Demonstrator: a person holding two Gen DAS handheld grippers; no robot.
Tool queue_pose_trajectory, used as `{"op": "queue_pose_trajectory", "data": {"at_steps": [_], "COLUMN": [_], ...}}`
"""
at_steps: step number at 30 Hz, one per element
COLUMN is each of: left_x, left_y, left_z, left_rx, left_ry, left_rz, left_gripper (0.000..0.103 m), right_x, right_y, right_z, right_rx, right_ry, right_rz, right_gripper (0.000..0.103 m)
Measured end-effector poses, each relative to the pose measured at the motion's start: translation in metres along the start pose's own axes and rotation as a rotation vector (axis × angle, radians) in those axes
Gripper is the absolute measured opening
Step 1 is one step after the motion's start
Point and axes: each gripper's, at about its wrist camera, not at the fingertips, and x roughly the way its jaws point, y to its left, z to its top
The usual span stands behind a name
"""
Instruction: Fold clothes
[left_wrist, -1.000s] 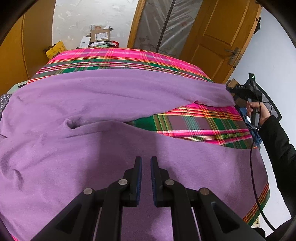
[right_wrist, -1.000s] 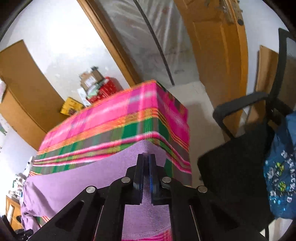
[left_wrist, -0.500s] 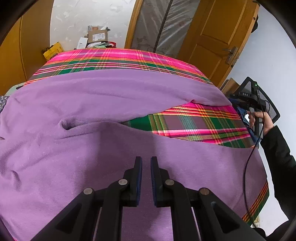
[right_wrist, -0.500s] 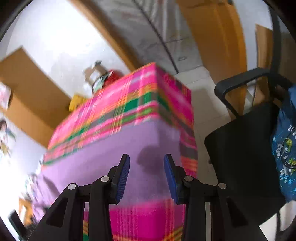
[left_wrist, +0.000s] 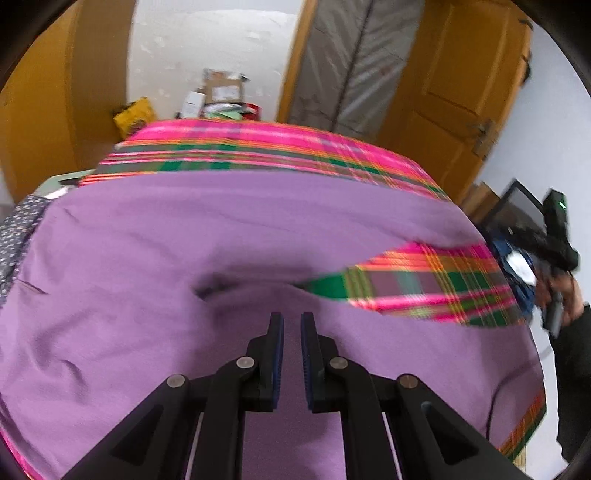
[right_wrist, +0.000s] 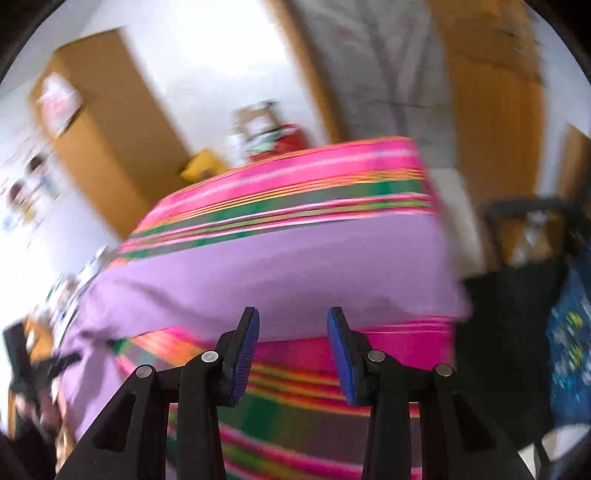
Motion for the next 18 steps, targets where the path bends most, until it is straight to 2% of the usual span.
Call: {"op": "queue_pose_trajectory", "data": {"at_steps": [4,7,13,18], "left_x": [0.003,0.008,0.017,0.023], "left_y": [0.015,0.022,0.017,0.015], "left_z": [0.012,0.02,0.025,0.022], "left_rx": [-0.007,-0.007,0.019,0.014], "left_ry": [-0.016,-0.017,-0.008,0.008], "left_rz": [0.067,0.086,0.053,0.03], "left_gripper": [0.009,0.009,0.009,0.01], "right_x": [0.034,0.06,0.102,0.148], "right_y": [0.066,0.093,0.098,0.068], "right_z": [0.004,0.012,0.059,0.083], "right_rx": [-0.187,-0.288,-0.425,-0.474], "right_ry": [0.055,0.086,0.077,0.165], "right_rz": [0.047,0.043,-0.001,-0.035], "right_gripper": [0.038,0.038,0.039,0.039]}}
